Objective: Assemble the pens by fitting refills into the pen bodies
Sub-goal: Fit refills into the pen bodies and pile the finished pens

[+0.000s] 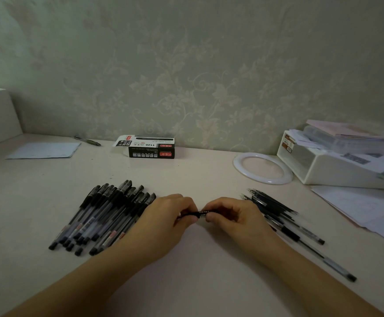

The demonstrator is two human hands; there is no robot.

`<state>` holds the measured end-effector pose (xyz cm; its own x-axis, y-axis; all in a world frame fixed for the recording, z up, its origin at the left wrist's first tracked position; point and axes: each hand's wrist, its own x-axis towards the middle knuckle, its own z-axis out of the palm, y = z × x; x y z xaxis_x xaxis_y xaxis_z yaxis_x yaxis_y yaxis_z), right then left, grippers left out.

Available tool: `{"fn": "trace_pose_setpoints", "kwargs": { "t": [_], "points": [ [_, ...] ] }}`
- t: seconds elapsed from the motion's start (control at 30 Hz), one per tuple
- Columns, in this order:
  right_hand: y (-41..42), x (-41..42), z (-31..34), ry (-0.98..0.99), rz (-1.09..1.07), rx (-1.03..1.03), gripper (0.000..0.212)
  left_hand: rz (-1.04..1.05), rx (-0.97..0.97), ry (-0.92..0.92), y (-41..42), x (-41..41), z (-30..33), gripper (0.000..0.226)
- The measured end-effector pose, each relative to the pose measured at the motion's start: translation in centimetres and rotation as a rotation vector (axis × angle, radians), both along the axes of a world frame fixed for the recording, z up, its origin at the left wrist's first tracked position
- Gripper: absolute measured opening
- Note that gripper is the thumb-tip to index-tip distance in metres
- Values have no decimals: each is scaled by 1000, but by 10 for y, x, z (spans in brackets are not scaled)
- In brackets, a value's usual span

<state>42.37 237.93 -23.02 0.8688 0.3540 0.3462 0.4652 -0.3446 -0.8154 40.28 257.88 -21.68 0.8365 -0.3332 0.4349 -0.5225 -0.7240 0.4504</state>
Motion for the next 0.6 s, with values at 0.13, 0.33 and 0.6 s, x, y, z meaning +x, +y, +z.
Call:
{"fn": "trace_pose_setpoints", "kwargs": {
  "t": [0.13, 0.33, 0.6],
  "points": [
    [0, -1, 3, 17, 11, 15, 15, 14, -15, -10, -3, -3, 2, 9],
    [5, -4, 2, -44, 2, -121, 16, 93, 25, 38, -8, -8, 0, 10],
    [12, 1, -7, -284, -167, -317, 22, 493, 320, 12, -8, -14, -2, 15]
  ]
}}
